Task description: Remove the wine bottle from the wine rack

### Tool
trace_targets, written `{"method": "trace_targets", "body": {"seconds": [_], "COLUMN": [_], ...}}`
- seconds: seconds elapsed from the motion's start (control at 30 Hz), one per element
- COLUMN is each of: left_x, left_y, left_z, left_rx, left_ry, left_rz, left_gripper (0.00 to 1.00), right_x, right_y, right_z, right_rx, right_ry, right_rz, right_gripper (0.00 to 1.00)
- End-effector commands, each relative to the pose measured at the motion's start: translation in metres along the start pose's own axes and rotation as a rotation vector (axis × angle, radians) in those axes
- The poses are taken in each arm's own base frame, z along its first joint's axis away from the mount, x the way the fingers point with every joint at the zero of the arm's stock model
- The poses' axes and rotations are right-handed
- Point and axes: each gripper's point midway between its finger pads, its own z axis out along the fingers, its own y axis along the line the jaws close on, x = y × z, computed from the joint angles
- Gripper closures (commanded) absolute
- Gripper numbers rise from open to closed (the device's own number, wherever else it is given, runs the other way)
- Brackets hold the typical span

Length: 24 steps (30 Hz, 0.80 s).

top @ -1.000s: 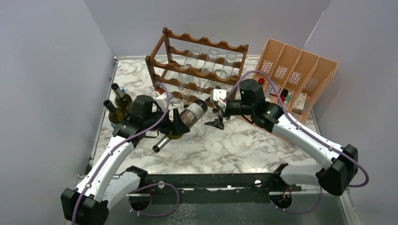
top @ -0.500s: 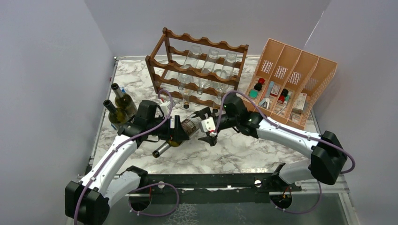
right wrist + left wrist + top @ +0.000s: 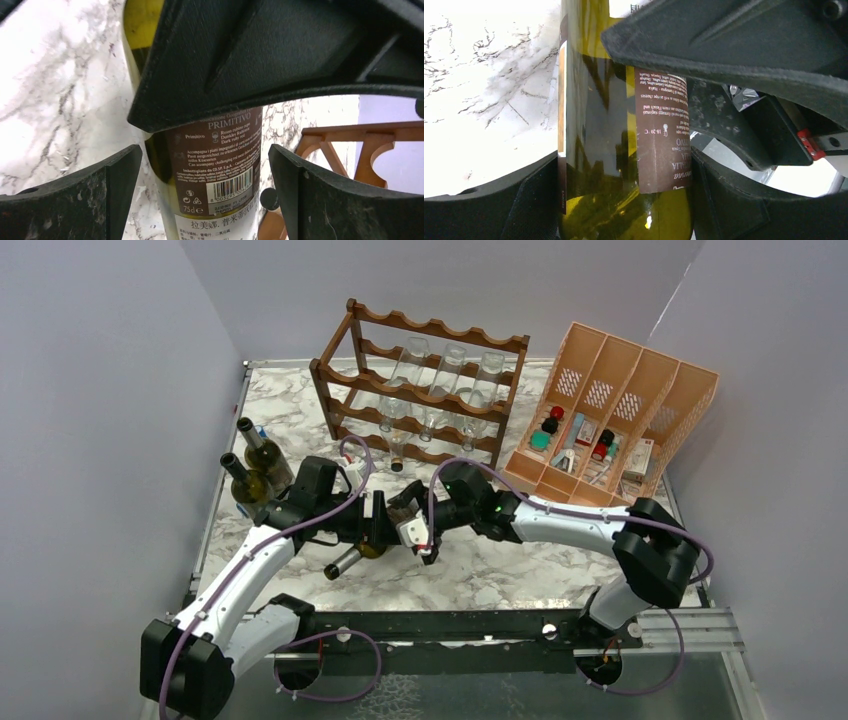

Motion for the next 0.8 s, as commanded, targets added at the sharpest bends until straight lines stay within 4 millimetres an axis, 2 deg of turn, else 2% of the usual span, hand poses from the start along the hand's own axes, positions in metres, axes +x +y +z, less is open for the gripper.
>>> {"method": "trace_targets", "body": {"seconds": [0.0,0.33,0.53,0.77], "left_x": [-0.014,-0.018,-0.018,-0.02], "left_y": [-0.02,-0.022,-0.022,-0.021], "left_z": [-0.003,-0.003,-0.003,-0.003], "left_rx": [0.088,0.091,0.087,0.08], "left_ry": [-0.038,-0.038,-0.036,-0.039], "left_rz": [0.068,0.064,0.055,0.059], "left_gripper": [0.56,0.53,0.52,0.51], "right_x": [0.012,0.01,0.013,0.006], "right_y": [-0.013,-0.017,-0.012,-0.008], "right_z": [0.01,0.019,0.024,0.028], "right_rx": [0.087,0.134,0.115,0.105], "right_ry": [0.021,-0.026,-0.033,-0.07], "right_rz": [-0.049,-0.039,-0.008,0.008], "right_gripper": [0.0,0.02,0.09,0.07]}}
